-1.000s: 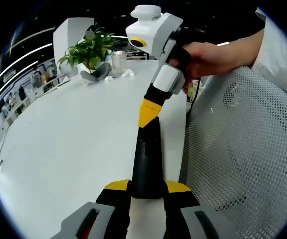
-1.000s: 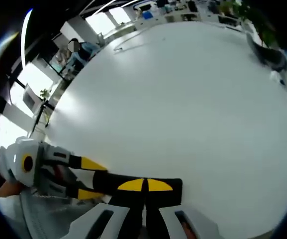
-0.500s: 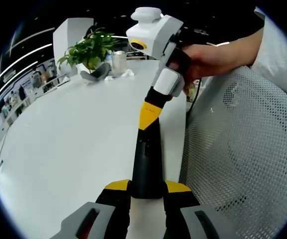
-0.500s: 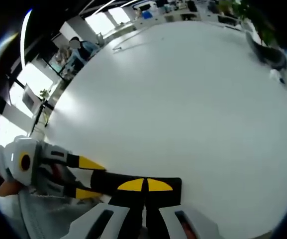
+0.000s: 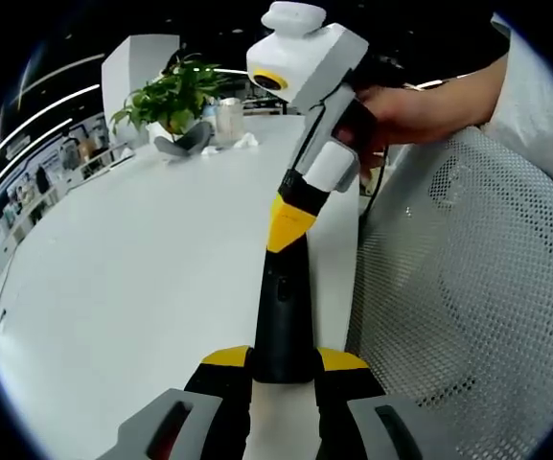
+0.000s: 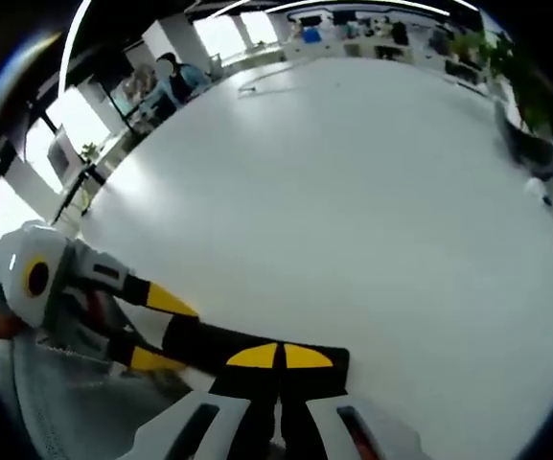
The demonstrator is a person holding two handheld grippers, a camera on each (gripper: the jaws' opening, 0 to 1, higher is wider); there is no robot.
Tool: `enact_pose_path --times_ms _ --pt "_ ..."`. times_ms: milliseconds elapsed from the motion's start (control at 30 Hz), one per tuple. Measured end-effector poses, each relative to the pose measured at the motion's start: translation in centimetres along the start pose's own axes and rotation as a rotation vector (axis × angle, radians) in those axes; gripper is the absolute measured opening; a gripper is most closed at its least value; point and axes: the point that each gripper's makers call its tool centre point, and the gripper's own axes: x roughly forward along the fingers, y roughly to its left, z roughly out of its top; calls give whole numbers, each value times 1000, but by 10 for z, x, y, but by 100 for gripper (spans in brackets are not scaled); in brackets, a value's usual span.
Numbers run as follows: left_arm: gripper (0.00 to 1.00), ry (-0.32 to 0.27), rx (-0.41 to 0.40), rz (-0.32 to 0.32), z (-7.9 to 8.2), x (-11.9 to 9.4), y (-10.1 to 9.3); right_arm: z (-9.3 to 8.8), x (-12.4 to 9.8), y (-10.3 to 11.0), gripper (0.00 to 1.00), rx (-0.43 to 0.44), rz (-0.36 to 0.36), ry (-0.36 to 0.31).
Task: Press the specified remote control buttons in sequence, fully releasing each button before pressing the next.
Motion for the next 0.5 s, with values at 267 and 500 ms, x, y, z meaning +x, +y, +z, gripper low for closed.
enact_pose_path --times_ms 267,500 --pt "24 0 1 0 0 0 0 0 1 1 0 -60 -32 1" --pt "24 0 0 1 0 0 0 0 1 0 0 -74 -43 14"
